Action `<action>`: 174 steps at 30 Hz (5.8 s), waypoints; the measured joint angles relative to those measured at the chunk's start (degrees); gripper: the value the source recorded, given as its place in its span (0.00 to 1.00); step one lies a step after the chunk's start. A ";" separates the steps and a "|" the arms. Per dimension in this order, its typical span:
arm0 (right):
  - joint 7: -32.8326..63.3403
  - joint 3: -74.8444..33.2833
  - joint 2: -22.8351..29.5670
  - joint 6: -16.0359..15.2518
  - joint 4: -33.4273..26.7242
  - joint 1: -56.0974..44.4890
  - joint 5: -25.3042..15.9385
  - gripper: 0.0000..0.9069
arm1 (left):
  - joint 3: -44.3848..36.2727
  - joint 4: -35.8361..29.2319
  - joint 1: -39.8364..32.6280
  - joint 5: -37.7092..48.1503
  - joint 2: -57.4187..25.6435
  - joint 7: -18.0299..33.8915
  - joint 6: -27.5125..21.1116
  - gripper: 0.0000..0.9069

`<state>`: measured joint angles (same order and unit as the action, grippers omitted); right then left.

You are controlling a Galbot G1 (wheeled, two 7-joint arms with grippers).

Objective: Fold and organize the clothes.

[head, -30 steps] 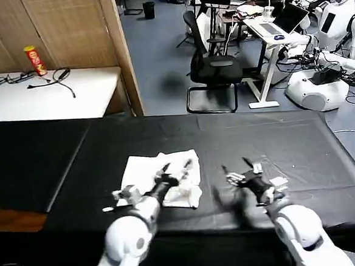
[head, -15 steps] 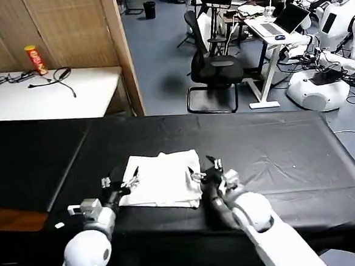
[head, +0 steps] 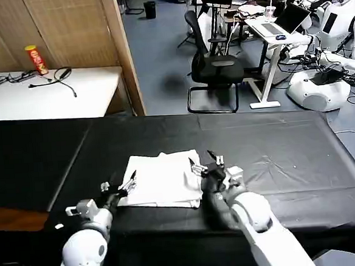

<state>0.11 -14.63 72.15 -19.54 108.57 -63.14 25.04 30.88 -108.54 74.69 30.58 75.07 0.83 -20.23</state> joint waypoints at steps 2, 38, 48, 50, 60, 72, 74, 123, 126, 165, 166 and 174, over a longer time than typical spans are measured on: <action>-0.60 -1.69 -1.47 0.63 2.47 -2.05 0.95 0.97 | 0.66 1.32 -0.61 3.56 0.21 -0.42 -0.14 0.97; -1.19 -9.22 -2.09 2.00 11.26 -10.36 0.02 0.97 | 4.47 3.41 -2.59 5.43 -8.19 -2.98 -0.34 0.00; -1.03 -8.32 -0.64 2.04 9.71 -9.45 -1.23 0.97 | 13.84 -2.65 0.79 5.45 -25.74 0.39 -2.13 0.00; -1.02 -8.27 -0.22 2.09 9.47 -9.54 -1.59 0.97 | 14.66 -5.12 0.96 5.37 -27.10 1.24 -2.76 0.00; -1.07 -9.02 0.12 2.32 9.65 -11.56 -2.85 0.97 | 3.95 -11.88 -1.72 -1.40 -21.18 5.32 -3.84 0.00; -0.03 -6.76 -2.72 -2.95 8.91 -11.60 5.01 0.97 | -19.14 -6.54 -3.62 -9.28 -4.24 5.55 -3.33 0.97; 0.29 -5.87 -3.33 -4.10 8.51 -11.17 6.77 0.97 | -20.09 -6.91 -3.24 -10.91 -3.40 4.41 -2.82 0.97; 3.91 -1.82 -11.56 -9.63 -1.24 -0.77 11.72 0.97 | -0.96 -8.72 8.73 -10.48 -5.79 3.44 6.83 0.97; 2.63 -3.58 -12.81 -6.37 1.50 -3.64 8.43 0.97 | -0.74 -8.55 9.45 -10.68 -6.01 2.53 7.61 0.97; 17.05 -9.34 -8.08 21.43 18.56 -48.56 -12.66 0.97 | 5.54 -21.13 34.83 -10.76 -3.12 6.00 5.90 0.97; 17.13 -9.30 -8.03 21.38 18.61 -48.88 -12.64 0.97 | 5.59 -21.24 34.95 -10.78 -3.04 5.98 5.61 0.97; 17.06 -9.24 -7.97 21.32 18.74 -49.98 -12.56 0.97 | 5.86 -21.34 35.11 -11.01 -2.25 5.54 4.85 0.97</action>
<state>17.17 -23.87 64.18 1.77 127.31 -113.12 12.49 36.74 -129.88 109.80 19.57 72.82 6.37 -15.38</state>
